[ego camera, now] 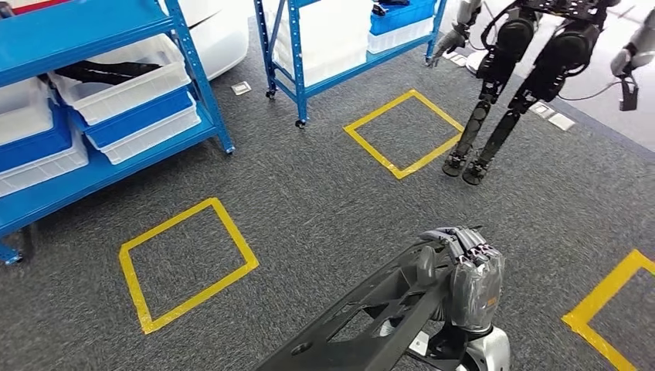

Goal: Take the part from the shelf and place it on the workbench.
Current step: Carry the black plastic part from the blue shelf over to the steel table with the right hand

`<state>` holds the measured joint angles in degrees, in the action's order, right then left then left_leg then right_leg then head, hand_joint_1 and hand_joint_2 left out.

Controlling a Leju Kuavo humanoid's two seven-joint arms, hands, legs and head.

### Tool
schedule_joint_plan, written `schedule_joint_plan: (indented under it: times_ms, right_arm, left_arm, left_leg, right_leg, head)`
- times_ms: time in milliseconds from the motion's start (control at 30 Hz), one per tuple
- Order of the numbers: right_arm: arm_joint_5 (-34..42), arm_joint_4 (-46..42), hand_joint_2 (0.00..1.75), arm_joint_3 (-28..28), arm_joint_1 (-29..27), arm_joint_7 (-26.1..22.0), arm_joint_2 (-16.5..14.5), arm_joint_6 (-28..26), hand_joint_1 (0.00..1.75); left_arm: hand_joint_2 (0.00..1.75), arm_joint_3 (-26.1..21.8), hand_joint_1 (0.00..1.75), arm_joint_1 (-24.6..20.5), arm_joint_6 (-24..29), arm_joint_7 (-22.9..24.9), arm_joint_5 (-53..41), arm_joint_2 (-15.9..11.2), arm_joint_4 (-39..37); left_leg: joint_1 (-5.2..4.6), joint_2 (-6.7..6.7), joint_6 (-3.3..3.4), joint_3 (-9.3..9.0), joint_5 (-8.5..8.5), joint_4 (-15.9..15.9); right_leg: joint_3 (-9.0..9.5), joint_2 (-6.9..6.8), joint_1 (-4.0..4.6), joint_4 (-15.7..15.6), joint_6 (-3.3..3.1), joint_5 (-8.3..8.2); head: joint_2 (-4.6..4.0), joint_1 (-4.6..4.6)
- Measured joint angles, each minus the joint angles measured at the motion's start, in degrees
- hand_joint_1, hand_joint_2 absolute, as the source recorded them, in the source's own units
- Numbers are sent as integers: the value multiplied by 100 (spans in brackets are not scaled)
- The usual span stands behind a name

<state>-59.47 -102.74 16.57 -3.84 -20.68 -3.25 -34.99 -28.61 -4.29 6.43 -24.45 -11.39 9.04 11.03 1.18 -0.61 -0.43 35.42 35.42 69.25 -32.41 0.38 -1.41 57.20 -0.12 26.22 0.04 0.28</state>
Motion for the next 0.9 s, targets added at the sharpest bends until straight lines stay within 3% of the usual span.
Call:
schedule_joint_plan:
  times_ms: [33,67,100,133,200,267,333,367,433,467,500,567,600,667,733,767,833,867,900]
  right_arm:
    - [-16,-2,0,-2,-14,1,-2,4,175]
    - [-38,-4,0,-3,-31,2,-2,11,175]
    - [-59,-7,0,-4,-50,4,-2,24,175]
    - [-81,-9,0,-6,-68,8,-2,36,175]
    - [-123,-11,0,-9,-86,15,-4,55,175]
    - [-164,-24,0,-11,-98,19,-13,62,175]
    - [-193,-43,0,-11,-118,26,-23,69,175]
    - [-212,-54,0,-11,-126,32,-25,78,175]
    - [-262,-78,0,-11,-123,50,-29,110,175]
    - [-281,-86,0,-11,-121,58,-31,126,175]
    - [-293,-90,0,-11,-123,65,-33,136,175]
    - [-298,-90,0,-16,-148,74,-33,143,175]
    - [-299,-90,0,-19,-157,78,-33,144,175]
    - [-304,-98,0,-23,-164,85,-33,145,175]
    - [-309,-120,0,-26,-156,88,-34,144,175]
    - [-311,-133,0,-28,-152,89,-37,144,175]
    - [-315,-148,0,-37,-154,91,-42,144,175]
    - [-316,-156,0,-42,-161,92,-45,144,175]
    - [-317,-163,0,-46,-164,92,-48,144,175]
  left_arm:
    - [175,0,0,20,-5,-2,-2,1,-1]
    - [175,0,0,34,-9,-4,-4,1,-1]
    - [175,-1,0,41,-12,-6,-4,1,-1]
    - [175,-1,0,44,-16,-7,-3,0,-1]
    - [175,-9,0,49,-32,-7,8,0,-2]
    - [175,-25,0,44,-53,-8,26,3,-2]
    - [175,-42,0,33,-68,-9,41,12,-2]
    - [175,-48,0,33,-73,-9,47,18,-1]
    - [175,-55,0,37,-79,-8,48,26,1]
    - [175,-57,0,42,-79,-7,48,26,1]
    - [175,-57,0,46,-79,-3,47,25,1]
    - [175,-57,0,51,-79,3,46,27,1]
    - [175,-57,0,50,-79,5,45,27,1]
    - [175,-57,0,42,-79,6,40,30,1]
    - [175,-57,0,39,-79,6,38,37,1]
    - [175,-57,0,39,-79,6,38,39,1]
    - [175,-57,0,39,-79,7,37,42,1]
    - [175,-57,0,36,-78,7,37,43,1]
    - [175,-57,0,33,-78,7,36,43,1]
  left_leg:
    - [1,43,-5,136,97,297]
    - [4,59,-9,197,84,418]
    - [10,71,-9,159,-39,327]
    - [23,101,-7,29,-238,43]
    - [71,347,-9,-292,-560,-673]
    - [78,538,-3,-427,-631,-1013]
    - [39,445,65,-423,-650,-1047]
    - [30,374,118,-429,-677,-1077]
    - [33,203,211,-440,-733,-1140]
    - [23,119,231,-437,-743,-1151]
    - [15,31,240,-428,-746,-1151]
    - [-1,-136,240,-415,-746,-1149]
    - [-4,-216,239,-413,-744,-1148]
    - [-10,-352,226,-428,-737,-1147]
    - [-44,-456,182,-452,-711,-1143]
    - [-62,-504,153,-467,-698,-1141]
    - [-67,-623,90,-501,-677,-1150]
    - [-49,-610,50,-510,-649,-1135]
    - [-31,-512,16,-494,-575,-1066]
  right_leg:
    - [-5,78,8,2,-8,-5]
    - [-7,156,12,7,-11,-9]
    - [-7,237,11,18,-10,-9]
    - [-7,317,7,35,-8,-9]
    - [-36,464,19,92,10,-3]
    - [-110,588,44,120,77,-20]
    - [-188,701,44,98,179,-68]
    - [-227,651,39,121,212,-65]
    - [-419,353,47,450,226,112]
    - [-579,172,43,784,213,279]
    - [-768,79,44,1183,208,456]
    - [-995,33,40,1722,239,643]
    - [-945,18,36,1683,276,612]
    - [-527,-133,32,992,345,375]
    - [-121,-424,77,276,334,170]
    - [-36,-510,101,113,300,126]
    - [-53,-425,137,67,224,97]
    - [-58,-352,103,57,184,83]
    - [-57,-279,76,43,144,66]
  head:
    - [0,-3]
    - [0,-4]
    - [0,-4]
    - [0,-5]
    - [0,-3]
    - [0,0]
    - [0,0]
    - [0,2]
    - [0,26]
    - [0,38]
    - [0,50]
    - [0,51]
    - [0,51]
    - [0,52]
    - [0,61]
    - [0,62]
    - [1,59]
    - [1,55]
    - [1,46]
